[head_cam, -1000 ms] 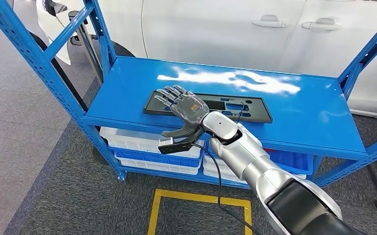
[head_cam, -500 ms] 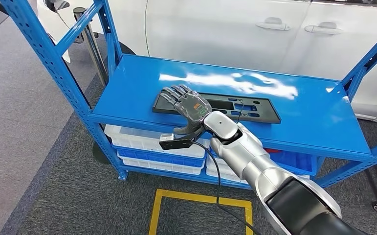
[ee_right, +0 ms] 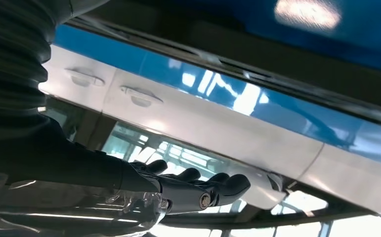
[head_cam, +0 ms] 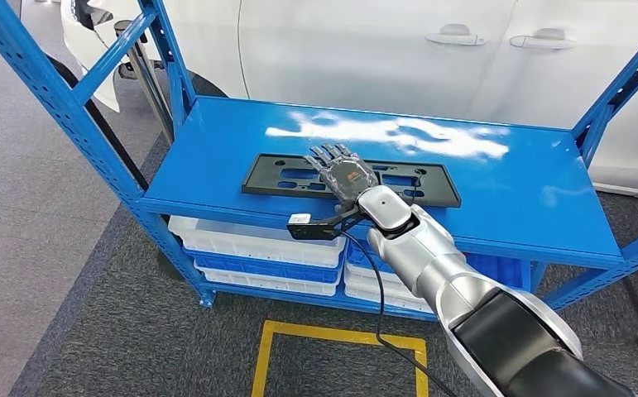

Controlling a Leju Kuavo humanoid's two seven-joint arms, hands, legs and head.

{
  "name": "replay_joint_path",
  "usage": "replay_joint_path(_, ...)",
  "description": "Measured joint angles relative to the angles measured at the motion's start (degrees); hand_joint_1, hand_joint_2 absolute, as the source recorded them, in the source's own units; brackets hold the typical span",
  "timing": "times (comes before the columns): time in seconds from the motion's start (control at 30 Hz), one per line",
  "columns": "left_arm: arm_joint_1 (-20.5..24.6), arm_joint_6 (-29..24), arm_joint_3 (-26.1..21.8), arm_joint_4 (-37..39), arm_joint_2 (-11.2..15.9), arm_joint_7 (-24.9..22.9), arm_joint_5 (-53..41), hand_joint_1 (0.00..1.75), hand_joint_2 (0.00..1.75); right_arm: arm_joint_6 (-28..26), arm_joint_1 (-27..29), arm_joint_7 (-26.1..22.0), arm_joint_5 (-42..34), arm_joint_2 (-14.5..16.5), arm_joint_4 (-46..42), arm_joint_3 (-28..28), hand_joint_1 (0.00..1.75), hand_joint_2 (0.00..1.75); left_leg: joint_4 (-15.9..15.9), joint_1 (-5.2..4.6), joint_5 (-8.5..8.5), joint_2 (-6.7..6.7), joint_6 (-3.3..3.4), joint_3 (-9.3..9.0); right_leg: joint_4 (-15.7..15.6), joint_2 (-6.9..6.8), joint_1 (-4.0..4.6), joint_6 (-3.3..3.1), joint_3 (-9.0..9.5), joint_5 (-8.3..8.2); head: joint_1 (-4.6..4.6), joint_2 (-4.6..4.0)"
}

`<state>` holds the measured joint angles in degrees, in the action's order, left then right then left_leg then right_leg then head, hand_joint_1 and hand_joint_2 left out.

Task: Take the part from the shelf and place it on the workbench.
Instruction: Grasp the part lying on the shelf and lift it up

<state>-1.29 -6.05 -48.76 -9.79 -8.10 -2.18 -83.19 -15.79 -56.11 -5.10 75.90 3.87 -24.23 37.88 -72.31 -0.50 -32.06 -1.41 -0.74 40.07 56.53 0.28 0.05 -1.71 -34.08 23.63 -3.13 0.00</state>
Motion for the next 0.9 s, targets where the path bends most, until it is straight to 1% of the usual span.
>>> replay_joint_path(0.03,0.0,0.0,0.0,0.0,0.0,0.3,0.0,0.0,0.0,0.3,0.0,0.6,0.2,0.0,0.4,0.0,0.0,1.75,-1.6,-0.03,-0.22,-0.05,-0.12,0.53,0.1,0.03,0.04,-0.02,0.07,0.1,0.01,0.0)
replay_joint_path(0.07,0.0,0.0,0.0,0.0,0.0,0.4,0.1,0.0,0.0,0.6,0.0,1.3,0.3,0.0,0.8,-0.1,0.0,1.75,-1.0,-0.03,0.69,-0.05,-0.19,-0.03,0.3,0.09,0.06,0.01,0.13,0.24,0.01,0.0)
replay_joint_path(0.1,0.0,0.0,0.0,0.0,0.1,0.3,0.1,0.0,0.0,0.8,-0.1,1.9,0.5,-0.1,1.1,-0.1,0.0,1.75,1.7,0.02,2.46,0.01,-0.22,-1.54,0.5,0.16,0.05,0.11,0.17,0.41,0.01,0.0)
replay_joint_path(0.13,-0.1,0.0,0.0,0.0,0.1,0.1,0.1,0.0,0.0,1.0,-0.1,2.3,0.6,-0.1,1.4,-0.2,0.0,1.75,5.6,0.1,4.36,0.18,-0.22,-3.44,0.9,0.25,0.1,0.27,0.14,0.63,0.01,0.0)
replay_joint_path(0.17,-0.1,0.0,0.0,0.0,0.1,-0.1,0.1,0.0,0.0,1.1,-0.2,2.6,0.7,-0.3,1.6,-0.3,0.0,1.75,9.2,0.15,5.65,0.37,-0.12,-5.21,1.3,0.33,0.25,0.48,-0.06,0.85,0.01,0.0)
replay_joint_path(0.2,-0.2,0.0,0.0,0.0,0.1,-0.2,0.1,0.0,0.0,1.3,-0.4,2.8,0.8,-0.4,1.8,-0.4,0.0,1.75,11.6,0.17,6.22,0.48,0.24,-6.29,1.7,0.39,0.41,0.7,-0.37,0.98,0.0,0.0)
replay_joint_path(0.23,-0.2,0.0,-0.1,0.0,0.1,-0.3,0.1,0.0,0.0,1.4,-0.4,2.9,0.9,-0.6,2.0,-0.5,0.0,1.75,12.8,0.16,6.24,0.54,0.67,-6.75,2.0,0.44,0.59,0.91,-0.7,1.03,0.01,0.0)
replay_joint_path(0.3,-0.2,0.0,-0.1,0.0,0.0,-0.3,0.1,0.0,0.0,1.6,-0.6,3.9,1.3,-0.8,2.4,-0.6,0.0,1.75,13.2,0.17,6.07,0.34,1.67,-6.65,2.2,0.44,0.76,1.31,-1.14,0.94,0.01,0.0)
replay_joint_path(0.33,-0.2,0.0,-0.1,0.0,0.0,-0.3,0.2,0.0,0.0,1.8,-0.6,4.7,1.7,-1.0,2.6,-0.6,0.0,1.75,13.3,0.28,6.2,0.31,1.95,-6.61,2.5,0.44,0.75,1.56,-1.22,1.13,0.02,0.0)
replay_joint_path(0.37,-0.2,0.0,-0.1,0.0,-0.1,-0.3,0.2,0.0,0.0,2.1,-0.7,5.6,2.1,-1.1,2.7,-0.6,0.0,1.75,13.4,0.41,6.32,0.33,2.27,-6.61,3.4,0.4,0.71,1.91,-1.59,1.79,0.02,0.0)
replay_joint_path(0.4,-0.3,0.0,-0.1,0.0,-0.1,-0.3,0.2,0.0,0.0,2.5,-0.9,6.5,2.7,-1.3,2.9,-0.6,0.0,1.75,13.5,0.57,6.43,0.39,2.54,-6.62,5.3,0.37,0.58,2.3,-2.42,3.01,0.02,0.0)
replay_joint_path(0.43,-0.3,0.0,-0.2,0.0,-0.1,-0.3,0.2,0.0,0.0,2.9,-1.1,7.2,3.2,-1.5,3.2,-0.6,0.0,1.75,13.6,0.61,6.47,0.43,2.7,-6.6,8.4,0.33,0.37,2.71,-3.78,4.71,0.02,0.0)
replay_joint_path(0.47,-0.3,0.0,-0.2,0.0,-0.1,-0.3,0.2,0.0,0.0,3.4,-1.2,7.7,3.8,-1.7,3.4,-0.6,0.0,1.75,13.6,0.62,6.48,0.44,2.82,-6.55,12.2,0.25,0.17,3.08,-5.58,6.55,0.02,0.0)
replay_joint_path(0.5,-0.3,0.0,-0.3,0.0,-0.1,-0.3,0.3,0.0,0.0,3.7,-1.2,7.8,4.4,-1.9,3.8,-0.6,0.0,1.75,13.6,0.61,6.49,0.42,2.85,-6.52,15.8,0.2,-0.06,3.35,-7.32,7.93,0.02,0.0)
replay_joint_path(0.53,-0.3,0.0,-0.3,0.0,-0.1,-0.3,0.3,0.0,0.0,4.1,-1.2,7.7,4.9,-2.1,4.1,-0.6,0.3,1.75,13.6,0.6,6.49,0.37,2.86,-6.51,18.1,0.15,-0.23,3.52,-8.46,8.42,0.02,0.0)
replay_joint_path(0.57,-0.3,0.0,-0.3,0.0,-0.1,-0.3,0.3,0.0,0.0,4.4,-1.1,7.4,5.3,-2.3,4.4,-0.5,0.73,1.75,13.6,0.61,6.49,0.32,2.85,-6.54,18.3,0.11,-0.36,3.57,-8.64,7.84,0.02,0.0)
replay_joint_path(0.6,-0.3,0.0,-0.3,0.0,-0.1,-0.3,0.3,0.0,0.0,4.7,-1.1,7.0,5.6,-2.4,4.6,-0.5,1.17,1.75,13.6,0.61,6.47,0.27,2.82,-6.6,16.2,0.09,-0.43,3.5,-7.67,6.25,0.02,0.0)
replay_joint_path(0.63,-0.3,0.0,-0.3,0.0,-0.1,-0.3,0.3,0.0,0.0,5.2,-1.3,6.5,5.9,-2.5,4.8,-0.5,1.61,1.75,13.6,0.6,6.44,0.24,2.76,-6.68,12.2,0.1,-0.42,3.29,-5.71,4.08,0.02,0.0)
replay_joint_path(0.67,-0.3,0.0,-0.3,0.0,-0.1,-0.3,0.3,0.0,0.0,5.8,-1.5,6.0,6.1,-2.6,4.9,-0.5,1.75,1.75,13.5,0.53,6.4,0.22,2.62,-6.73,8.0,0.21,-0.3,3.0,-3.68,2.46,0.02,0.0)
replay_joint_path(0.7,-0.3,0.0,-0.3,0.0,-0.2,-0.3,0.3,0.0,0.0,6.5,-1.7,5.6,6.4,-2.7,5.0,-0.5,1.75,1.75,13.5,0.46,6.37,0.21,2.41,-6.72,4.7,0.31,-0.13,2.68,-2.13,1.3,0.02,0.0)
replay_joint_path(0.73,-0.3,0.0,-0.3,0.0,-0.2,-0.3,0.3,0.0,0.0,7.2,-1.9,5.2,6.7,-2.9,5.1,-0.4,1.75,1.75,13.6,0.4,6.36,0.2,2.14,-6.69,2.7,0.41,0.05,2.38,-1.27,0.84,0.02,0.0)
replay_joint_path(0.8,-0.3,0.0,-0.4,0.0,-0.1,-0.3,0.3,0.0,0.0,8.7,-2.1,4.7,7.3,-3.1,5.4,-0.3,1.75,1.75,13.8,0.35,6.44,0.18,1.53,-6.67,1.9,0.46,0.23,1.86,-1.18,0.84,0.02,0.0)
replay_joint_path(0.83,-0.2,0.0,-0.4,0.0,-0.1,-0.3,0.3,0.0,0.0,9.3,-2.2,4.5,7.6,-3.2,5.5,-0.3,1.75,1.75,13.9,0.33,6.37,0.23,1.24,-6.66,1.7,0.38,0.07,1.54,-1.05,0.72,0.02,0.0)
replay_joint_path(0.87,-0.3,0.0,-0.4,0.0,-0.1,-0.2,0.4,0.0,0.0,9.9,-2.3,4.2,7.8,-3.3,5.6,-0.2,1.75,1.75,13.3,0.28,5.91,0.26,0.97,-6.41,1.3,0.32,-0.11,1.18,-0.88,0.56,0.02,0.0)
replay_joint_path(0.9,-0.3,0.0,-0.4,0.0,0.0,-0.1,0.4,0.0,0.0,10.3,-2.5,3.9,8.0,-3.4,5.6,-0.1,1.75,1.75,11.7,0.23,4.87,0.28,0.74,-5.66,1.0,0.28,-0.28,0.83,-0.71,0.38,0.01,0.0)
